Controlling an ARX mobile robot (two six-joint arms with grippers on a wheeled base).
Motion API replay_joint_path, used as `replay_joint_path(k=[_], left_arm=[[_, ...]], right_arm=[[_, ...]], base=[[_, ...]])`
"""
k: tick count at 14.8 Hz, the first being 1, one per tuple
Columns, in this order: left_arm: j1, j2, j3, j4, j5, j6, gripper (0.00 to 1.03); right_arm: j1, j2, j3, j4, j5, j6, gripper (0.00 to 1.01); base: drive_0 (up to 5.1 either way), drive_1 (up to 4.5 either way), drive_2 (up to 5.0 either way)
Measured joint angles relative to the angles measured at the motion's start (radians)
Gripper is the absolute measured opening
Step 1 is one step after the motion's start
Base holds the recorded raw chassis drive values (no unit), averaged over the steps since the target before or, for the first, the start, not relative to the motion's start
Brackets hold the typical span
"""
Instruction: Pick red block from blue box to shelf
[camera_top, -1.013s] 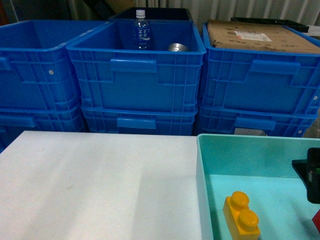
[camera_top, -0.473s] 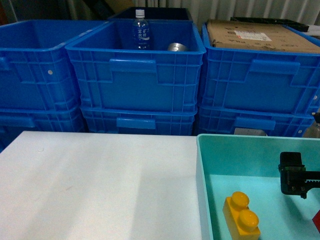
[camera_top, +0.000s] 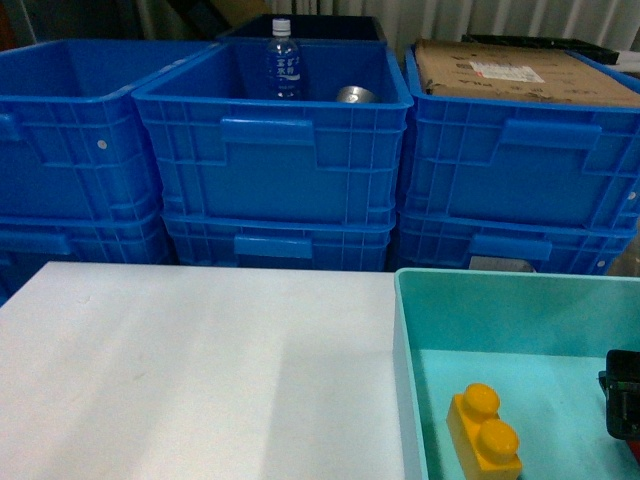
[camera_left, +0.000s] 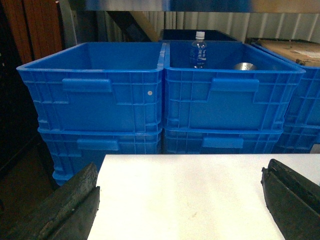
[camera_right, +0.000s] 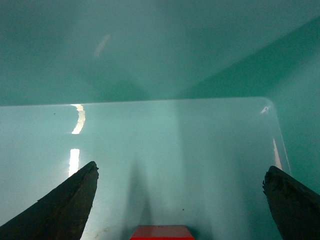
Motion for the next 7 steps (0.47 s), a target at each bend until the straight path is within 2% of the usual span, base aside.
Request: replay_joint_path(k=[3, 7], left_arm=[[0.0, 0.0, 0.0, 0.0, 0.0, 0.0, 0.98], [0.0, 0.0, 0.0, 0.0, 0.0, 0.0, 0.98]], right_arm=[[0.01, 0.01, 0.0, -0.005, 0.004, 0.01, 0.98], [0.069, 0.062, -0.004, -0.008, 0.027, 0.047, 0.98]], base=[[0.0, 0.0, 0.0], [0.0, 0.0, 0.0]])
